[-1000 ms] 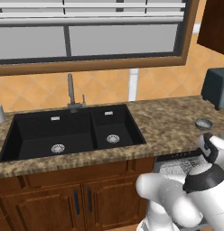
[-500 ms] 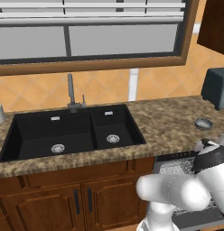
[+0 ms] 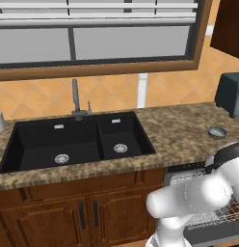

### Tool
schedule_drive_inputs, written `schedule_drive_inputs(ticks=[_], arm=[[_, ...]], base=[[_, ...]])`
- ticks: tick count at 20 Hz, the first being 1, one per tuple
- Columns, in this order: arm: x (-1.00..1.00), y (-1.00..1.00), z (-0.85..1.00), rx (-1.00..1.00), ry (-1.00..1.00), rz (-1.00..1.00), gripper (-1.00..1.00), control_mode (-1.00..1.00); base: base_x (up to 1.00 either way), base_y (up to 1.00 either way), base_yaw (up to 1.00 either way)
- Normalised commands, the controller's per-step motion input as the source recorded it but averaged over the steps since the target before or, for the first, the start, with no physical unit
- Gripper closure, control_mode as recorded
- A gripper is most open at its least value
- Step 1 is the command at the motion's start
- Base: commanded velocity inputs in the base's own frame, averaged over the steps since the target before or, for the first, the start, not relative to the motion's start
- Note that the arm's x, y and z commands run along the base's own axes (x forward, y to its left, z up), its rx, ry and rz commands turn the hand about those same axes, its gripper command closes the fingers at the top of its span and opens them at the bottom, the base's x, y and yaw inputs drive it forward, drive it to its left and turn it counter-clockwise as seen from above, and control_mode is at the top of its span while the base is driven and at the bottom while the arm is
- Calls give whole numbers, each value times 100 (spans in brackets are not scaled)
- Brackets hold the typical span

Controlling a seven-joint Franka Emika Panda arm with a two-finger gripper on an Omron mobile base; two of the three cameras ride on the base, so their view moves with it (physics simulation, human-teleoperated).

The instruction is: Pick up the cup and bowl from the counter, place them in the dishwasher, and close the dishwasher door.

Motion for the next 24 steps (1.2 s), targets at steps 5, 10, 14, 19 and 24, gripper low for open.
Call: schedule_drive_inputs(ticks=[5,10,14,19,24], arm=[[44,2,-39,7,-2,0,100,-100],[38,-1,-49,8,0,-1,100,-100],[34,-16,-24,6,13,-27,100,-100],[20,-46,-9,19,27,-50,100,-100],[17,-45,-41,14,2,-41,100,-100]], base=[[0,0,0],[0,0,0],[0,0,0],[0,0,0],[0,0,0]])
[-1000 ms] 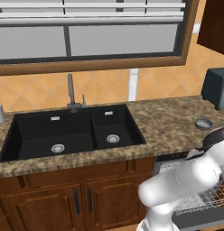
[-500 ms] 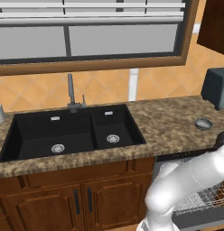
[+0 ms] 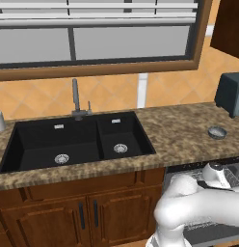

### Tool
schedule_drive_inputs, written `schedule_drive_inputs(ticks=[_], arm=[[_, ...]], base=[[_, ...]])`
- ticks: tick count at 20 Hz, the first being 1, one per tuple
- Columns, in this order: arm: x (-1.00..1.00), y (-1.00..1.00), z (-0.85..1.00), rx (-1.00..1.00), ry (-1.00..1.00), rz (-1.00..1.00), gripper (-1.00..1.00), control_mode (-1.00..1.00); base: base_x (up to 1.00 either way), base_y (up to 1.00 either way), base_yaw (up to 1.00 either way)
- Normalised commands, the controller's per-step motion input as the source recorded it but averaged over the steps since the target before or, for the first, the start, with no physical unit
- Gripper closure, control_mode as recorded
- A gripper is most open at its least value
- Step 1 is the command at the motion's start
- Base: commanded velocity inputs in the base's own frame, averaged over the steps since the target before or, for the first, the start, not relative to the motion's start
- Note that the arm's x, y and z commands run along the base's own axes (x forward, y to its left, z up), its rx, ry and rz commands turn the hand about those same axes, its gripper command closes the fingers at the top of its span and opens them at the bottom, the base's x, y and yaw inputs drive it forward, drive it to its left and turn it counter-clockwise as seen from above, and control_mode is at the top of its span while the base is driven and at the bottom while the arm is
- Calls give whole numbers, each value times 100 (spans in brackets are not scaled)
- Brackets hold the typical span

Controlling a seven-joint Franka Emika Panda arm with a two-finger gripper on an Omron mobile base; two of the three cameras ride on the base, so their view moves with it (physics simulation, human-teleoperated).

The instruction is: Pick up the cup and bowl from the counter, place them in the dishwasher, and close the dishwasher door.

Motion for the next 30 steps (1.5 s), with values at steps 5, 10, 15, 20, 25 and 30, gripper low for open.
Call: schedule_drive_inputs(ticks=[5,10,15,20,25,30], arm=[[29,-66,-40,14,0,-26,100,-100],[49,-45,-42,8,1,-21,100,-100],[48,-26,-63,3,4,-17,100,-100],[7,0,-66,7,0,-5,100,-100],[0,0,-42,8,0,-2,-100,-100],[-1,0,-2,0,0,-3,-100,-100]], base=[[0,0,0],[0,0,0],[0,0,0],[0,0,0],[0,0,0],[0,0,0]])
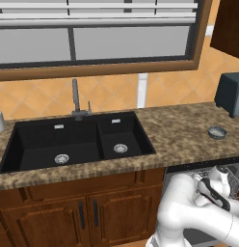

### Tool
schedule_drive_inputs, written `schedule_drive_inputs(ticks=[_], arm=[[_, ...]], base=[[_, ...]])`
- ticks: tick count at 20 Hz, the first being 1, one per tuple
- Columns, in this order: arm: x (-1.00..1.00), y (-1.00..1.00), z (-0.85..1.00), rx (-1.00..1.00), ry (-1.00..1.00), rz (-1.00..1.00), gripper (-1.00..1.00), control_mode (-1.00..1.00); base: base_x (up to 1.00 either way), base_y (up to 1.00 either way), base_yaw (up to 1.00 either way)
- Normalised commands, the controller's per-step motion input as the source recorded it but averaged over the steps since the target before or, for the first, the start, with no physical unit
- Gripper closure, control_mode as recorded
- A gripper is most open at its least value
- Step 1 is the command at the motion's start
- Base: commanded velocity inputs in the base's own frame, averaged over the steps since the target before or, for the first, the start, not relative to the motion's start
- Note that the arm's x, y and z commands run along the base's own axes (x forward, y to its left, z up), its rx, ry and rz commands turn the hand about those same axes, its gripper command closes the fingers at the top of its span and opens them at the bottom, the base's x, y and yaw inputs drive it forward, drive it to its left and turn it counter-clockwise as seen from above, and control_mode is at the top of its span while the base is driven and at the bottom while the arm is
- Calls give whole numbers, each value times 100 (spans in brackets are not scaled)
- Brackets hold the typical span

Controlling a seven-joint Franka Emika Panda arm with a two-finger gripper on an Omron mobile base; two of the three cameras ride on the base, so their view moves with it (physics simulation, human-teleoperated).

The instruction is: Pick up the cup and bowl from the counter, place them in the dishwasher, and close the dishwasher door.

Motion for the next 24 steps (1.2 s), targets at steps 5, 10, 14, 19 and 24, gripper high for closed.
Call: schedule_drive_inputs(ticks=[5,10,14,19,24], arm=[[-5,-1,14,-6,1,-3,-100,-100],[-9,-13,44,-10,5,-4,-100,-100],[-29,-33,63,-6,-1,-5,-100,-100],[-32,-58,88,0,-12,-1,-100,-100],[-12,-15,100,-4,-11,5,-100,-100]], base=[[0,0,0],[0,0,0],[0,0,0],[0,0,0],[0,0,0]])
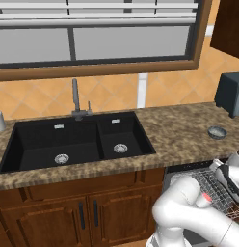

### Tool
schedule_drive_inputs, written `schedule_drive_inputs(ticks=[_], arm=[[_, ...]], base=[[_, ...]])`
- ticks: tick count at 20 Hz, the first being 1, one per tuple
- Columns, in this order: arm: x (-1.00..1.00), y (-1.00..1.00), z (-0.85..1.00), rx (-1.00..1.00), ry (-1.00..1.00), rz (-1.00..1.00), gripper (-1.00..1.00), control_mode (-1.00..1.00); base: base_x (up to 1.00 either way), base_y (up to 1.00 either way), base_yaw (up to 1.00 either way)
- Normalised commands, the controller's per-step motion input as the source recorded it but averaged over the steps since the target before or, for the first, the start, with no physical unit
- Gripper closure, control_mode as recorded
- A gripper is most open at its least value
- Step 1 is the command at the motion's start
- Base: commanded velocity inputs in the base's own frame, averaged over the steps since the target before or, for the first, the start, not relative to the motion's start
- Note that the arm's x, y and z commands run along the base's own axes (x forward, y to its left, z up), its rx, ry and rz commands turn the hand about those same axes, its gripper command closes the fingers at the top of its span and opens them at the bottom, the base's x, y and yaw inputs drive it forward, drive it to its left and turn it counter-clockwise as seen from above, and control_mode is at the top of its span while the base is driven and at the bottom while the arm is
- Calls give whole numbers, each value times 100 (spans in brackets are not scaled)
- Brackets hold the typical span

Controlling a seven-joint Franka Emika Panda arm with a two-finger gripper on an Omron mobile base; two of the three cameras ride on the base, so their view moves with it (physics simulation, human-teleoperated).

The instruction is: Pick up the cup and bowl from the counter, place them in the dishwasher, and close the dishwasher door.

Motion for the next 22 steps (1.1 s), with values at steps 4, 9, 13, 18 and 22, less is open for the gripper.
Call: schedule_drive_inputs(ticks=[4,9,13,18,22], arm=[[0,3,100,-22,-1,30,-100,-100],[1,8,100,-34,0,37,-100,-100],[0,14,100,-26,1,27,-100,-100],[0,10,94,-3,1,21,-100,-100],[22,12,100,-10,23,18,-100,-100]], base=[[0,0,0],[0,0,0],[0,0,0],[0,0,0],[0,0,0]])
